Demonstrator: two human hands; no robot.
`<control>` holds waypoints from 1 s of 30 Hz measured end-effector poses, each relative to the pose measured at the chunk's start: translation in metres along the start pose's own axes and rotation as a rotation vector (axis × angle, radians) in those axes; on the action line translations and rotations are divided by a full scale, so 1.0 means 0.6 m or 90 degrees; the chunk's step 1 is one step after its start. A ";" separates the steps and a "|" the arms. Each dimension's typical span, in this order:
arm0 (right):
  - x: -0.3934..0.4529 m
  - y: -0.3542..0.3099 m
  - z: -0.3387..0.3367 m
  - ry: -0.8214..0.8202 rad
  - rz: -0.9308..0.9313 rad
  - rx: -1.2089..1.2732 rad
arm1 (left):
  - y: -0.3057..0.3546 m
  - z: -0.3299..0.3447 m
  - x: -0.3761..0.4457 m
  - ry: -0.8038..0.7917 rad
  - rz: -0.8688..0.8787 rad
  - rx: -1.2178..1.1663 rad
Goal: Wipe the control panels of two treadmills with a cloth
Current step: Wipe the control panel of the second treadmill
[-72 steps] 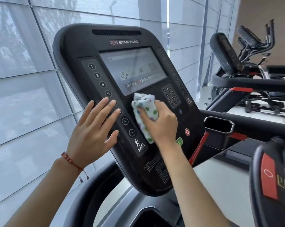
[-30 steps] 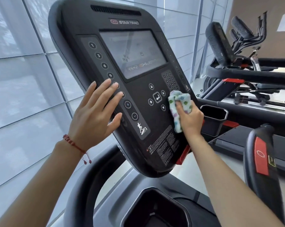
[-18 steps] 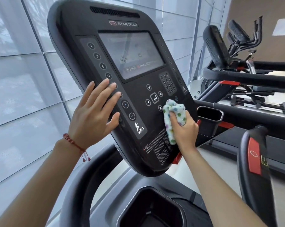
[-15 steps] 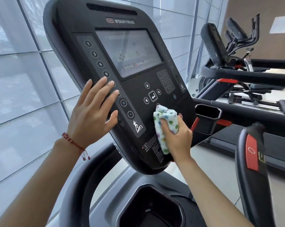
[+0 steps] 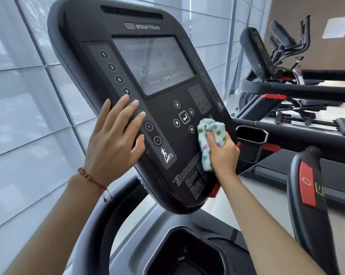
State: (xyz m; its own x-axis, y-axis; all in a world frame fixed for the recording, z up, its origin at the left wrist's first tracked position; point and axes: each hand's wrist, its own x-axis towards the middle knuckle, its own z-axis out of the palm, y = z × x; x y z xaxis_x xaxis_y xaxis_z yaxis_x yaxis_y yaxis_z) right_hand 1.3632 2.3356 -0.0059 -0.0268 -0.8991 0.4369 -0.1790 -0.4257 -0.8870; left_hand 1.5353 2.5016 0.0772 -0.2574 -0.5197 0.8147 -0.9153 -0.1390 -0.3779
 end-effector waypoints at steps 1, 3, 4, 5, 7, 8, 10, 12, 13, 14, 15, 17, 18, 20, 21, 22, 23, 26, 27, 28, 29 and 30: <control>0.025 0.004 0.000 0.010 0.030 -0.005 | 0.002 0.001 0.001 0.000 0.000 0.002; 0.070 0.019 0.003 0.037 0.064 -0.017 | 0.005 0.003 0.003 -0.009 0.000 0.012; 0.089 0.027 0.006 0.047 0.079 -0.024 | 0.005 0.004 0.003 -0.014 -0.001 0.017; 0.107 0.034 0.007 0.053 0.096 -0.032 | 0.005 0.005 0.004 -0.018 -0.001 0.020; 0.139 0.045 0.006 0.061 0.122 -0.049 | 0.004 0.005 0.005 -0.023 0.003 0.025; 0.154 0.048 0.004 0.064 0.129 -0.059 | 0.003 0.005 0.006 -0.025 0.007 0.028; 0.180 0.056 0.000 0.061 0.132 -0.083 | 0.001 0.003 0.007 -0.026 0.014 0.038; 0.198 0.064 -0.003 0.066 0.144 -0.097 | 0.000 0.003 0.005 -0.027 0.020 0.047; 0.204 0.068 -0.003 0.071 0.155 -0.102 | 0.000 0.003 0.005 -0.025 0.021 0.050; 0.208 0.069 -0.001 0.077 0.167 -0.107 | 0.001 0.004 0.005 -0.022 0.021 0.049; 0.211 0.068 0.001 0.086 0.180 -0.112 | 0.001 0.005 0.005 -0.018 0.019 0.046; 0.215 0.059 0.008 0.100 0.215 -0.114 | 0.004 0.008 0.004 -0.007 0.009 0.032; 0.217 0.052 0.011 0.107 0.234 -0.107 | 0.004 0.010 0.004 -0.001 0.003 0.024; 0.223 0.035 0.018 0.113 0.257 -0.085 | 0.006 0.012 0.004 0.006 -0.004 0.014; 0.228 0.021 0.024 0.107 0.253 -0.078 | 0.006 0.012 0.003 0.008 -0.006 0.012; 0.232 0.002 0.033 0.093 0.236 -0.074 | 0.006 0.012 0.003 0.009 -0.007 0.011; 0.240 -0.021 0.044 0.077 0.208 -0.067 | 0.006 0.012 0.003 0.010 -0.008 0.011; 0.265 -0.101 0.083 0.037 0.122 -0.028 | 0.004 0.010 0.003 0.005 -0.002 0.017; 0.273 -0.119 0.093 0.031 0.103 -0.027 | 0.003 0.009 0.003 0.001 0.003 0.021; 0.279 -0.128 0.099 0.028 0.093 -0.028 | 0.002 0.008 0.004 -0.003 0.008 0.027; 0.283 -0.130 0.102 0.024 0.089 -0.027 | 0.001 0.007 0.004 -0.005 0.012 0.033; 0.284 -0.126 0.101 0.020 0.087 -0.027 | 0.001 0.006 0.004 -0.007 0.013 0.036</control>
State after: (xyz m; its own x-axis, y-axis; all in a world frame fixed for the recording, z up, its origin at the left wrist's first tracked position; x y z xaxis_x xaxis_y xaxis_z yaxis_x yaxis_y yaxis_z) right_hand 1.4318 2.2085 0.1263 -0.0840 -0.9443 0.3182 -0.2130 -0.2949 -0.9315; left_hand 1.5354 2.4974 0.0775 -0.2725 -0.5324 0.8014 -0.8906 -0.1757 -0.4195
